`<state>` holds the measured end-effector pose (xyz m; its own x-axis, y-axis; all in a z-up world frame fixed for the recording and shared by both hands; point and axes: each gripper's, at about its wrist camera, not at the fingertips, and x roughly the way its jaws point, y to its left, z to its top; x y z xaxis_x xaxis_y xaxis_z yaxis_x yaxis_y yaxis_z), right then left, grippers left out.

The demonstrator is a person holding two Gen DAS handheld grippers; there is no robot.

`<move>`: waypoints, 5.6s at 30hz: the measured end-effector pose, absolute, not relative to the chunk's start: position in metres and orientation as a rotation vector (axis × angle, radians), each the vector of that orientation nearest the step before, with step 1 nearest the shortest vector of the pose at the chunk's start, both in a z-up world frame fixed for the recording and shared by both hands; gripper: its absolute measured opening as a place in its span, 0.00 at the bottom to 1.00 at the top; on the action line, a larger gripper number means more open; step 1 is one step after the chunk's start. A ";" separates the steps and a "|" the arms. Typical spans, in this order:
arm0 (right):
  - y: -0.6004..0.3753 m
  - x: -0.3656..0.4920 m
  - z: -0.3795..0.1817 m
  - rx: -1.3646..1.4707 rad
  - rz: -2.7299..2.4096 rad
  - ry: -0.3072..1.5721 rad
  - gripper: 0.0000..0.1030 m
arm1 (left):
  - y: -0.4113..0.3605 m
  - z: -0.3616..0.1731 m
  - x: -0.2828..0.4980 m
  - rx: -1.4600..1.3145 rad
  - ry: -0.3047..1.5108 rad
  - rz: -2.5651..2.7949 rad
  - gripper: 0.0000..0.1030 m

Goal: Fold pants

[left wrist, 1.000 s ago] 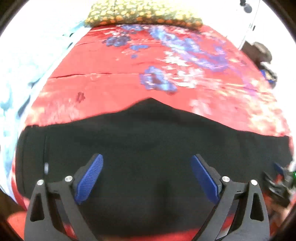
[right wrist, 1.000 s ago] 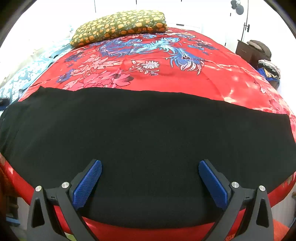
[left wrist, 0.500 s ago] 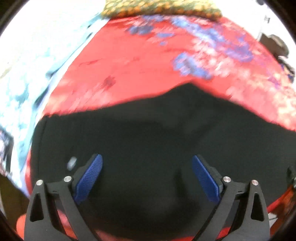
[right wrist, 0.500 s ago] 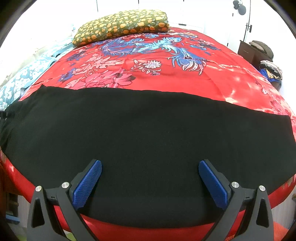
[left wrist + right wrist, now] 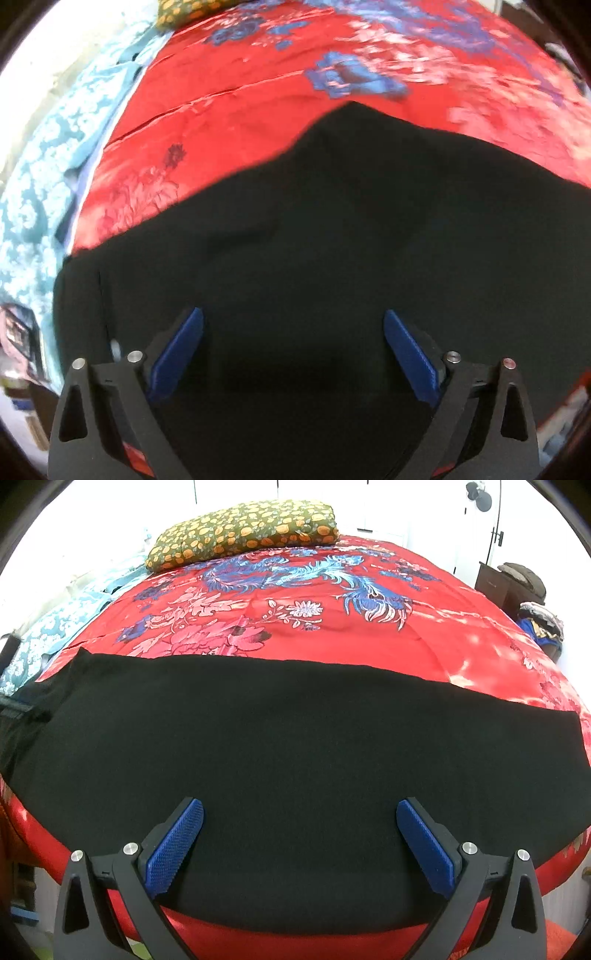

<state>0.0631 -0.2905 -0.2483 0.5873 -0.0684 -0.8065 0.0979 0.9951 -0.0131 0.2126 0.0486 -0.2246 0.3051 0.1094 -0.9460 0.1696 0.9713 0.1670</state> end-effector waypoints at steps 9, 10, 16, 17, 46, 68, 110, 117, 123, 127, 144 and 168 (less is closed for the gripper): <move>-0.273 0.063 -0.229 -0.023 -0.086 0.930 1.00 | -0.045 -0.236 0.164 0.340 1.198 -0.282 0.96; -0.270 0.063 -0.236 -0.039 -0.078 0.967 1.00 | -0.044 -0.236 0.156 0.335 1.148 -0.264 0.96; -0.287 0.052 -0.243 -0.013 -0.030 0.971 1.00 | -0.005 -0.231 0.167 0.161 1.247 -0.218 0.97; -0.293 0.052 -0.242 -0.006 -0.028 0.975 1.00 | -0.006 -0.224 0.164 0.150 1.240 -0.211 0.97; -0.626 0.026 -0.201 0.512 0.071 1.029 0.62 | -0.095 -0.198 0.124 0.278 1.173 -0.310 0.97; -0.647 0.056 -0.248 0.724 0.214 1.140 0.32 | -0.095 -0.211 0.134 0.255 1.215 -0.264 0.97; -0.165 0.048 -0.165 0.203 0.429 0.959 0.84 | 0.054 -0.170 0.135 -0.222 1.010 -0.314 0.80; -0.243 -0.010 -0.173 0.347 0.173 0.873 0.84 | -0.020 -0.207 0.152 -0.025 1.159 -0.304 0.03; -0.268 -0.014 -0.164 0.131 -0.123 0.846 0.84 | -0.004 -0.193 0.134 0.032 1.114 -0.276 0.02; -0.266 0.008 -0.164 0.150 -0.077 0.818 0.84 | -0.004 -0.207 0.139 0.043 1.135 -0.263 0.03; -0.237 0.057 -0.159 0.136 0.095 0.842 0.77 | 0.067 -0.154 0.137 -0.184 0.901 -0.128 0.79; -0.219 0.049 -0.229 0.071 0.070 1.092 0.79 | -0.005 -0.219 0.144 0.040 1.107 -0.318 0.83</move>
<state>0.0491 -0.2186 -0.2286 0.4590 0.0923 -0.8836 -0.0219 0.9955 0.0926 0.1443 -0.0050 -0.2192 0.4070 -0.2328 -0.8833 0.2722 0.9540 -0.1260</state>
